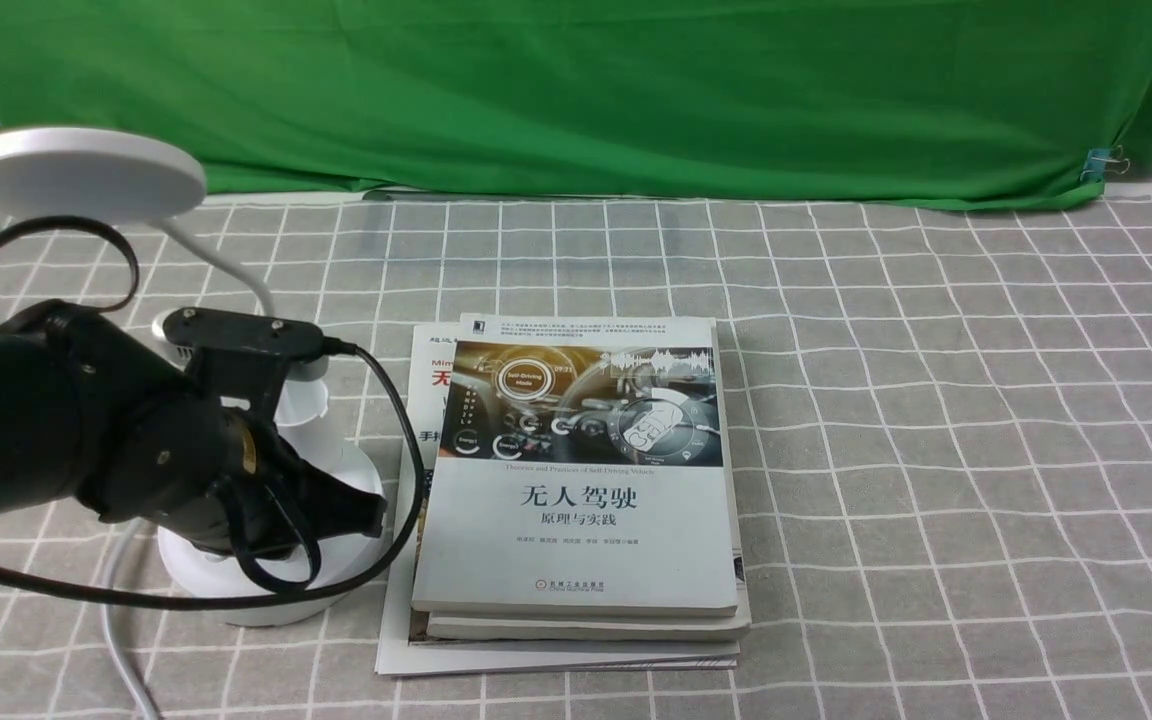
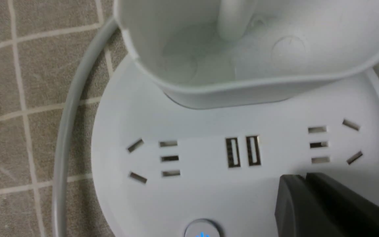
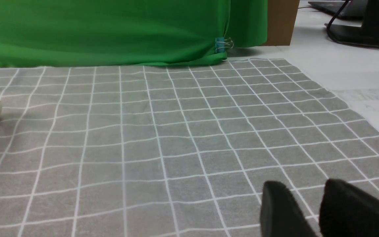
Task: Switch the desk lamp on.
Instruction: Use the left arm to press the button switch on the lamp holder
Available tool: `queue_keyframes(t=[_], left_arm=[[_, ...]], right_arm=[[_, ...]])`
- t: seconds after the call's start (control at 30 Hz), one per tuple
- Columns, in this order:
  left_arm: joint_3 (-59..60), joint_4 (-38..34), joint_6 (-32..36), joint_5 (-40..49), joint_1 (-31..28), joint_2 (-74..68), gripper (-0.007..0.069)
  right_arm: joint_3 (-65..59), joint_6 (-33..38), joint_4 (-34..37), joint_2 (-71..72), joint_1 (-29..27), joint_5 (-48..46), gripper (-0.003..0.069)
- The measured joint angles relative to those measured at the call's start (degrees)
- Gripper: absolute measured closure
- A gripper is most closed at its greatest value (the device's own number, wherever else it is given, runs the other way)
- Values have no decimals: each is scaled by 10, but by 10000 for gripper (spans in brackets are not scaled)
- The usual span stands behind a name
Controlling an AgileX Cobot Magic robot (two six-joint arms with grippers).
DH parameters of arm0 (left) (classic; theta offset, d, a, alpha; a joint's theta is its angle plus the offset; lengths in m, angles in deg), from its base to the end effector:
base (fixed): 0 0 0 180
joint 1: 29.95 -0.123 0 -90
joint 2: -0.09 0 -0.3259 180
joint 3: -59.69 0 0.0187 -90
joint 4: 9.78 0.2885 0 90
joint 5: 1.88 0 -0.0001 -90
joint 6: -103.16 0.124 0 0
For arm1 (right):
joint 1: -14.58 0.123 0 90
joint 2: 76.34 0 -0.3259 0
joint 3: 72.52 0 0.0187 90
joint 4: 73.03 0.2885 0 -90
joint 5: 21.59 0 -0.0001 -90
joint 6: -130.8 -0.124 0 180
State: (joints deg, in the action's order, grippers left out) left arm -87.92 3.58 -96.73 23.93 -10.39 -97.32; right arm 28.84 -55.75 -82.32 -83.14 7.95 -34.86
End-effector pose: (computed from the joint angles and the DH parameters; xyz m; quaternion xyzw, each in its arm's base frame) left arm 0.3130 -0.0979 0.1640 0.0889 0.9711 -0.0034 0.2217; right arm 0.0839 -0.0144 0.1847 0.0394 0.7567 -0.0659 0.6492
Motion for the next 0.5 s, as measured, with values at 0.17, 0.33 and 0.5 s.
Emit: queue_keyframes(t=[0.17,0.33,0.5], left_arm=[[0,-2,2,2,0,-1,606],[0,-25,26,4,0,-1,606],[0,-24,33,5,0,-1,606]], right_arm=[[0,0,0,0,0,0,414],[0,0,0,0,0,0,414],[0,0,0,0,0,0,414]])
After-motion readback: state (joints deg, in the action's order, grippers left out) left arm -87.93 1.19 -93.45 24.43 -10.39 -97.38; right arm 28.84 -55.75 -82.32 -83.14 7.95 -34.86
